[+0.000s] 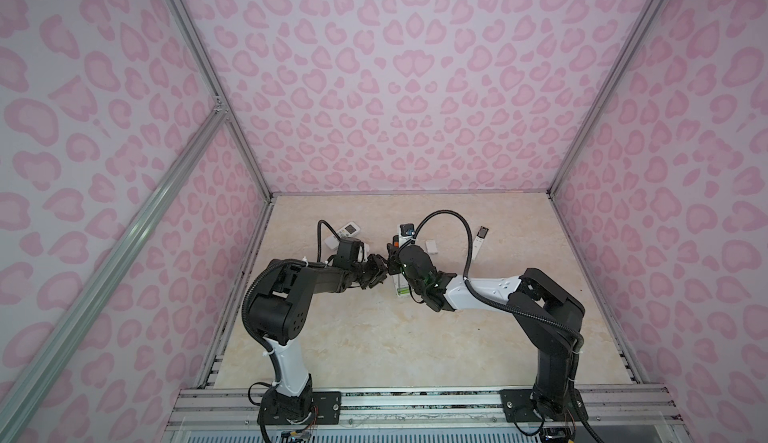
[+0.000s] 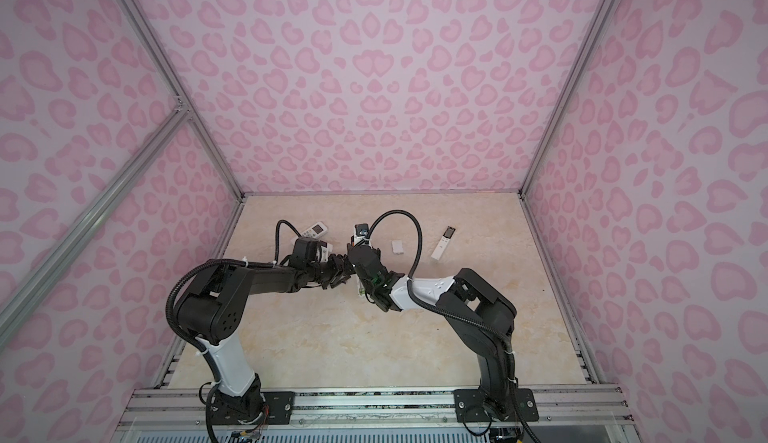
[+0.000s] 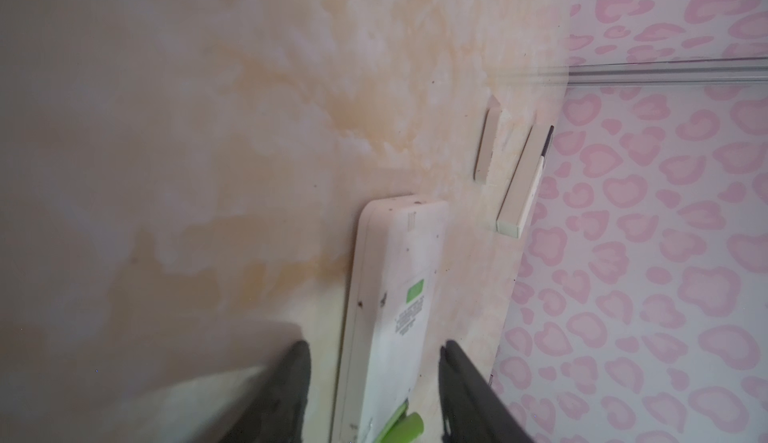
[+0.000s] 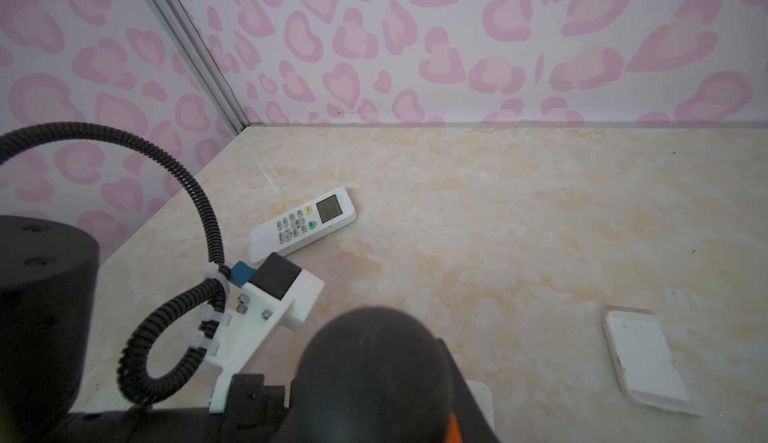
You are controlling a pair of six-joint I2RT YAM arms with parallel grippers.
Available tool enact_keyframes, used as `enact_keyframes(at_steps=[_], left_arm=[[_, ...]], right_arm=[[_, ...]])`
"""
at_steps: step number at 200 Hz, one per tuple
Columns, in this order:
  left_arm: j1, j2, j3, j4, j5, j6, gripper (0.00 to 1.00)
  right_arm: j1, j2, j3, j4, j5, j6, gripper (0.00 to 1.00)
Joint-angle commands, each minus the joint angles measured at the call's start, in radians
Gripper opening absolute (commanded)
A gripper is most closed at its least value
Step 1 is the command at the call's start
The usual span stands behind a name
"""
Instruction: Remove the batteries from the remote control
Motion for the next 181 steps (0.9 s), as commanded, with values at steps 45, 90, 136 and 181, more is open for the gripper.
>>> enact_keyframes(at_steps=[45, 90, 136, 181], left_arm=[[0.0, 0.048, 0.021, -0.033, -0.012, 0.039, 0.53], [0.0, 0.051, 0.023, -0.04, -0.012, 0.044, 0.53], [0.0, 0.048, 0.028, -0.046, -0.013, 0.051, 0.53], [0.0, 0.04, 0.027, -0.052, -0.012, 0.055, 0.52]], right_arm=[[0.012, -0.011, 0.001, -0.043, 0.069, -0.1, 0.0], [0.014, -0.038, -0.011, -0.049, 0.089, -0.125, 0.0], [0.013, -0.052, -0.012, -0.054, 0.106, -0.153, 0.0], [0.01, -0.083, -0.036, -0.051, 0.112, -0.139, 0.0]])
